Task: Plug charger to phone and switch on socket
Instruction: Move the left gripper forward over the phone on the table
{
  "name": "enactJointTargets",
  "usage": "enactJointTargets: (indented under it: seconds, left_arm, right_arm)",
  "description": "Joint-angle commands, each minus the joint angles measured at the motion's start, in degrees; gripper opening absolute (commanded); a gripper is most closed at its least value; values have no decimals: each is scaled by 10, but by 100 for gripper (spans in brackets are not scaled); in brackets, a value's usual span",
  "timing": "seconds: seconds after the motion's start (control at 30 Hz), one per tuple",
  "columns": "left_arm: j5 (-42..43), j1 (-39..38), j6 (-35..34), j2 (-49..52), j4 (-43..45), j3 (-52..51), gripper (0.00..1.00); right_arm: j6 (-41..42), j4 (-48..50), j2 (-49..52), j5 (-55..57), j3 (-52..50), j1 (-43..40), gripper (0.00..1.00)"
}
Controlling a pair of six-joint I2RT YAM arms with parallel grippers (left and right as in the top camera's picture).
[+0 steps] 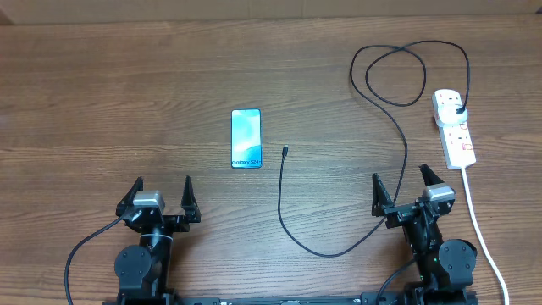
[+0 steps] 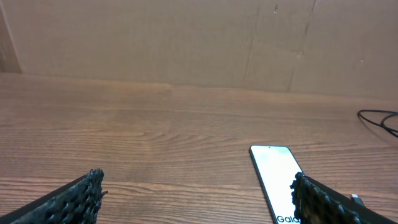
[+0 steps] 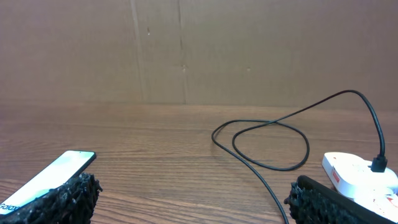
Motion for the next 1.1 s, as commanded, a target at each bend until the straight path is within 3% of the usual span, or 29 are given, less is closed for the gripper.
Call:
enactJointTargets:
  seconds: [0.0, 0.87, 0.93, 1.07]
  left_arm:
    - [-5, 3, -6, -5, 0, -3, 100]
    - [-5, 3, -8, -5, 0, -3, 100]
    - [21, 2, -46, -5, 3, -3, 100]
    - [117, 1, -268, -5, 12, -3, 100]
  right_arm:
    - [1, 3, -4, 2, -6, 1, 100]
    - [1, 3, -4, 1, -6, 1, 100]
    - [1, 3, -4, 2, -6, 1, 100]
    - [1, 3, -4, 1, -6, 1, 100]
